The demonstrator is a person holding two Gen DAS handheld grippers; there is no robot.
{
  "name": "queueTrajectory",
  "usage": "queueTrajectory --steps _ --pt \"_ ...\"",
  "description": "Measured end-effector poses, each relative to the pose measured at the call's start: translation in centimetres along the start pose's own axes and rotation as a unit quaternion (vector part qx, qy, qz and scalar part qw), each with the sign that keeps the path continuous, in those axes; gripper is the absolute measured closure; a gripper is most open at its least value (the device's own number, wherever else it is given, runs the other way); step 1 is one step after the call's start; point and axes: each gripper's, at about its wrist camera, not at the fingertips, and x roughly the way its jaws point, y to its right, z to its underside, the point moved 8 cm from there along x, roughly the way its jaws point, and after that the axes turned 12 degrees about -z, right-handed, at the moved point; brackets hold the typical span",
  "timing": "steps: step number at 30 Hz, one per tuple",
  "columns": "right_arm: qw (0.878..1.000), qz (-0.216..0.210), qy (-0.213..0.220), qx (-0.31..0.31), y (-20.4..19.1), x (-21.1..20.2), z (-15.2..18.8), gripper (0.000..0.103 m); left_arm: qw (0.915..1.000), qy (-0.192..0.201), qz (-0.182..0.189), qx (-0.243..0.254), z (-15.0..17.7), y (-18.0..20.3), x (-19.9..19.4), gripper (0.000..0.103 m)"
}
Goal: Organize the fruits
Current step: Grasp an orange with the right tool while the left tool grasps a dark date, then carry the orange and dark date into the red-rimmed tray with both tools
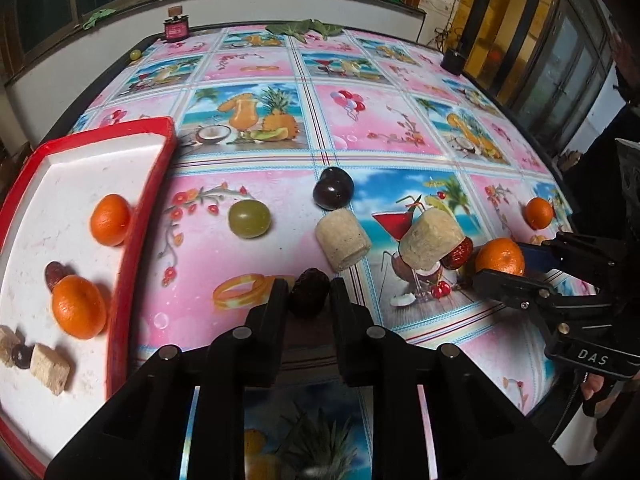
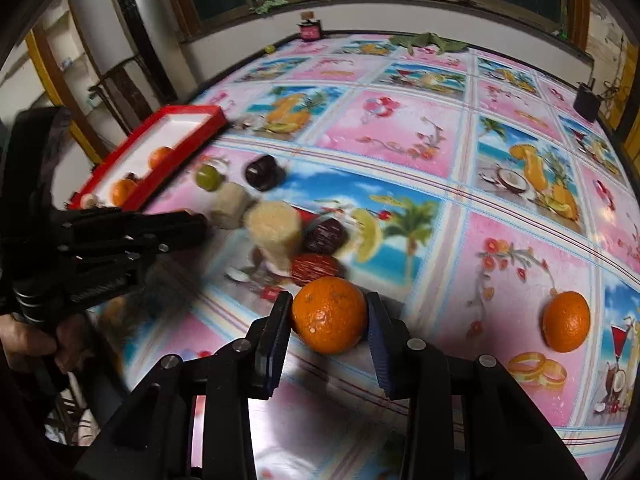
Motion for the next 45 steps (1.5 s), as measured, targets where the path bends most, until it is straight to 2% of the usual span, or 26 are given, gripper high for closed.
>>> queueTrajectory --steps 10,24,35,45 --pt "0.998 -0.038 0.030 -0.047 -5.5 -1.4 -2.2 0.066 0.9982 0.030 0.011 -0.050 -0.5 -3.0 -3.9 0.084" --pt "0.990 -0.085 0.040 -0.103 -12.7 -0.2 -5.0 0.066 0.9925 0.057 -0.024 -0.106 -0.1 -8.9 -7.1 0.084" --pt "0.985 -0.113 0.037 -0.125 -15.7 0.8 -6.5 0.066 0.9866 0.058 -0.045 -0.146 1.1 -12.9 -7.9 0.084" --pt "0.981 -0.124 0.039 -0.143 -18.2 1.7 -7.8 0.066 0.9834 0.059 -0.054 -0.163 1.8 -14.9 -8.0 0.084"
